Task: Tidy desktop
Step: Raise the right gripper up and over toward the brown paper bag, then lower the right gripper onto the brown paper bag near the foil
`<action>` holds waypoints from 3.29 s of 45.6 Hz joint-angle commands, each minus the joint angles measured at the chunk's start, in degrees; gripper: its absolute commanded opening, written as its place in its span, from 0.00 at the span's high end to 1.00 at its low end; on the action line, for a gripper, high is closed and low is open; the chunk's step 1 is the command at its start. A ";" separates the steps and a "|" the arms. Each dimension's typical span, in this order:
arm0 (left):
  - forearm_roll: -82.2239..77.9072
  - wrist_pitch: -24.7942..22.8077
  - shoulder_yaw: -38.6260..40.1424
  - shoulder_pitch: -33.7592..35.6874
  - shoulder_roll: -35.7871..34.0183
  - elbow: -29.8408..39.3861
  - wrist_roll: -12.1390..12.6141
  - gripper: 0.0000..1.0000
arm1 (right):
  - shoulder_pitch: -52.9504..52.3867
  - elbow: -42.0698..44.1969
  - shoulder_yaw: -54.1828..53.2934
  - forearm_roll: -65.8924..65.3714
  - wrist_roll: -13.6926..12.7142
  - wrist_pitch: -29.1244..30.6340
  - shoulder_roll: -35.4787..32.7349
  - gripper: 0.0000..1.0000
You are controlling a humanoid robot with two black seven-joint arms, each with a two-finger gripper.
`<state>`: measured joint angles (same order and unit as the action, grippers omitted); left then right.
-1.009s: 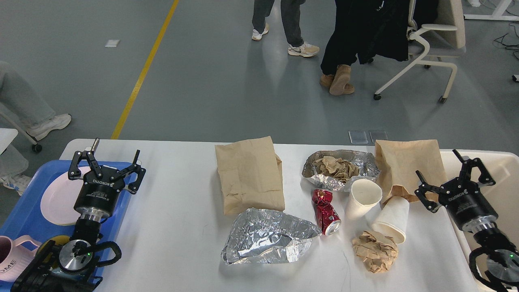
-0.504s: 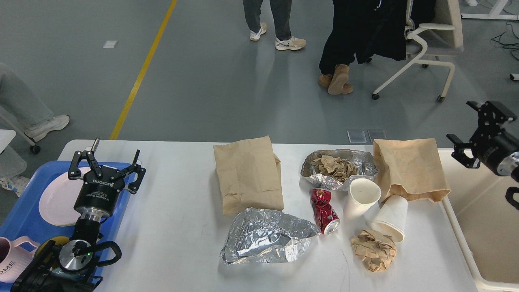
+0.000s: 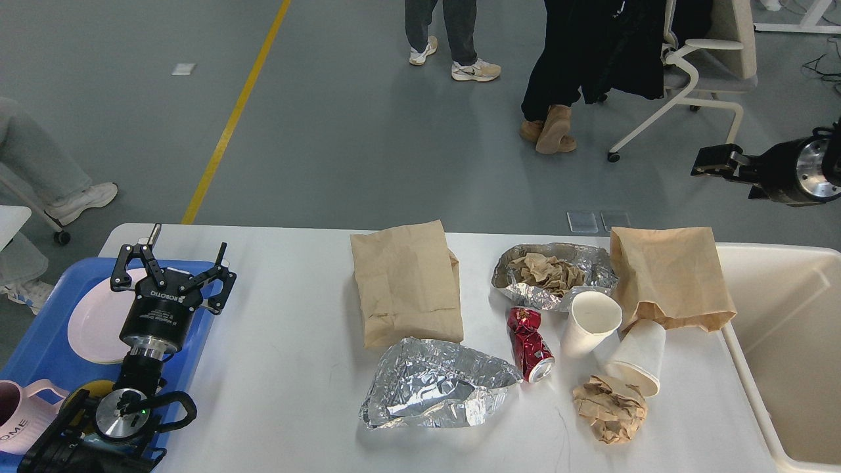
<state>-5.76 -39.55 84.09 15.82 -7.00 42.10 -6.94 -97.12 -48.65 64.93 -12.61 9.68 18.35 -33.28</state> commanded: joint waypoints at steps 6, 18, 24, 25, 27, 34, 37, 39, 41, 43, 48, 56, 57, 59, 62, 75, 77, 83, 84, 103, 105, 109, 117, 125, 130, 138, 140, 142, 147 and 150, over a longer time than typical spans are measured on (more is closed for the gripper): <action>0.05 0.00 0.02 0.00 -0.03 0.00 0.00 0.04 | -20.54 -16.02 15.93 -0.49 -0.80 11.24 11.04 0.00; 0.05 0.00 0.02 0.00 -0.03 -0.09 0.00 0.04 | -41.11 -31.05 16.37 -0.66 -6.86 35.08 17.72 0.01; 0.05 0.00 0.02 0.00 -0.03 -0.09 0.00 0.04 | -54.47 -42.22 14.79 1.00 -7.13 34.82 16.94 0.01; -0.04 0.00 0.02 0.00 -0.03 -0.09 0.00 0.04 | -55.97 -43.36 14.18 1.96 -7.13 34.73 16.76 0.01; 0.05 0.00 0.02 0.00 -0.03 -0.09 0.00 0.04 | -58.34 -45.56 13.12 4.16 -7.39 34.21 16.67 0.01; 0.05 0.00 0.02 0.00 -0.03 -0.09 0.00 0.04 | -61.25 -47.85 13.55 5.58 -9.67 32.28 17.64 0.06; 0.05 -0.08 0.02 0.00 -0.03 -0.09 0.00 0.04 | -61.17 -48.12 13.91 5.75 -11.17 30.17 17.82 0.06; 0.05 -0.08 0.02 0.00 -0.03 -0.09 0.00 0.04 | -61.17 -48.82 13.64 6.10 -11.35 28.59 17.73 0.06; -0.04 -0.08 0.02 0.00 -0.03 -0.09 0.00 0.04 | -61.17 -49.35 13.38 6.37 -11.35 27.79 17.73 0.05; -0.04 -0.08 0.02 0.00 -0.03 -0.09 0.00 0.04 | -61.25 -49.52 12.68 6.37 -11.35 27.61 17.81 0.04; -0.04 -0.17 0.02 0.00 -0.03 -0.09 0.00 0.04 | -60.91 -49.44 8.81 6.37 -11.52 27.97 18.17 0.00; -0.04 -0.09 0.02 0.00 -0.03 -0.09 0.00 0.04 | -57.22 -48.12 6.97 6.63 -11.35 25.86 17.64 0.01; -0.04 -0.08 0.02 0.00 -0.03 -0.09 0.00 0.04 | -55.91 -47.60 6.35 6.63 -11.35 25.33 17.29 0.03; 0.05 -0.17 0.02 0.00 -0.03 -0.09 0.00 0.04 | -53.10 -46.28 3.46 6.89 -11.35 24.02 17.02 0.05; -0.04 -0.08 0.02 0.00 0.06 -0.09 0.00 0.04 | -47.48 -43.21 -3.12 7.34 -11.35 20.77 16.94 0.05; 0.05 -0.17 0.02 0.00 0.06 -0.09 0.00 0.04 | -12.41 -18.08 -19.76 3.82 -11.61 9.86 28.70 0.00; 0.05 -0.17 -0.07 0.00 0.06 -0.09 0.00 0.04 | -8.45 -13.34 -19.84 3.21 -11.61 9.42 30.55 0.00; 0.05 -0.17 0.02 0.00 0.06 0.00 0.00 0.04 | 0.26 -4.45 -20.72 3.03 -11.61 8.81 35.56 0.00; -0.04 -0.17 0.02 0.00 0.06 0.00 0.00 0.04 | 1.05 -3.39 -20.90 3.03 -11.61 8.37 36.61 0.00; 0.05 -0.17 0.02 0.00 0.06 -0.09 0.00 0.04 | 16.16 8.30 -22.39 -0.40 -15.92 -5.52 44.88 0.00; 0.05 -0.17 0.02 0.00 0.06 0.00 0.00 0.04 | 18.36 10.41 -22.48 -0.57 -15.92 -5.52 44.88 0.00; 0.05 -0.17 0.02 0.00 -0.03 0.00 0.00 0.04 | 21.62 13.75 -22.66 -1.28 -15.83 -5.78 44.62 0.00; 0.05 -0.17 0.02 0.00 0.06 -0.09 0.00 0.04 | 25.58 18.06 -22.74 -1.28 -15.57 -6.05 44.18 0.00; 0.05 -0.17 0.02 0.00 0.06 -0.09 0.00 0.04 | 26.37 18.77 -23.18 -1.19 -15.39 -6.05 44.18 0.00; 0.05 -0.17 0.02 0.00 0.06 -0.09 0.00 0.04 | 26.46 18.50 -25.81 -1.19 -15.30 -5.96 44.18 0.00; 0.05 -0.17 0.02 0.00 0.06 -0.09 0.00 0.04 | 28.04 18.50 -29.25 -1.19 -15.30 -6.05 44.18 0.00; 0.05 -0.17 0.02 0.00 0.06 -0.09 0.00 0.04 | 28.48 18.50 -29.25 -1.19 -15.30 -6.14 44.09 0.00; 0.05 -0.17 0.02 0.00 0.06 -0.09 0.00 0.04 | 28.92 18.41 -29.25 -1.19 -15.30 -6.14 44.09 0.00; 0.05 -0.09 -0.07 0.00 0.06 -0.09 0.00 0.04 | 29.54 18.50 -29.42 -1.19 -15.30 -7.80 44.09 0.00; 0.05 -0.17 0.02 0.00 -0.03 -0.09 0.00 0.04 | 30.59 18.50 -29.42 -1.19 -15.22 -9.30 44.09 0.00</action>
<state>-5.71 -39.73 84.11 15.82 -6.95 42.02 -6.94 -67.78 -30.18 35.56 -13.78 -5.62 11.19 10.81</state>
